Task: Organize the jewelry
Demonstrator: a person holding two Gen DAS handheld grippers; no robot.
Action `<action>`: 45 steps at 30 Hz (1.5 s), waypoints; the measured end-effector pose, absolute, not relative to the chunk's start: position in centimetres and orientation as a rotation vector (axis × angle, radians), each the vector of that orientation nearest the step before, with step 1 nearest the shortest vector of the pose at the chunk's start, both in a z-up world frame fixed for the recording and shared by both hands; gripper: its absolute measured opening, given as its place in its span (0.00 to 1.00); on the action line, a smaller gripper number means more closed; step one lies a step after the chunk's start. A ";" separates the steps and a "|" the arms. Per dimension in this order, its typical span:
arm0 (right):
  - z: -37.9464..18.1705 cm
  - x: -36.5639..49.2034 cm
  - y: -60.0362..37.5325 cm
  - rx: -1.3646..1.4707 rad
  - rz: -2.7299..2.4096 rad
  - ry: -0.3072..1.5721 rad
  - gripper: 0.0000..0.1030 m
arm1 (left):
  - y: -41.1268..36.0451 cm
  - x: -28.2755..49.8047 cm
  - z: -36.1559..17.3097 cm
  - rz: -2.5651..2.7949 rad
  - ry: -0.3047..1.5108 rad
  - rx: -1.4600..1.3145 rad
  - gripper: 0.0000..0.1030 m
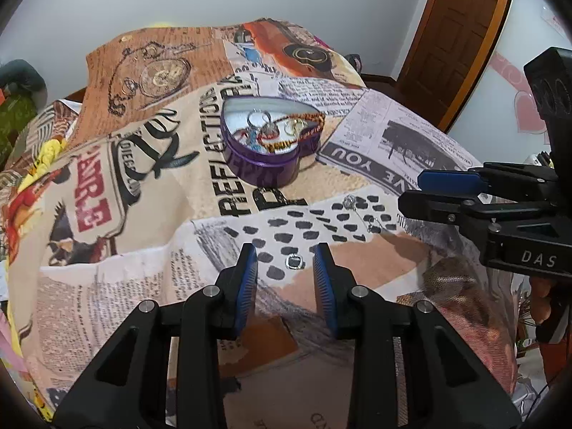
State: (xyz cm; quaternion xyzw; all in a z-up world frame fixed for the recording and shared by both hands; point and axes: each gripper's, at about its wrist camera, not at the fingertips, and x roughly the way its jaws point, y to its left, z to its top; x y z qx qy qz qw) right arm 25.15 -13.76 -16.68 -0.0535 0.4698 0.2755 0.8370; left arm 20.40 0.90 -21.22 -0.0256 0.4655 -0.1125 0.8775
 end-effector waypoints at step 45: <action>-19.0 26.2 -10.5 -0.214 0.635 0.933 0.09 | 4.0 20.4 -21.5 -0.193 0.915 -0.166 0.08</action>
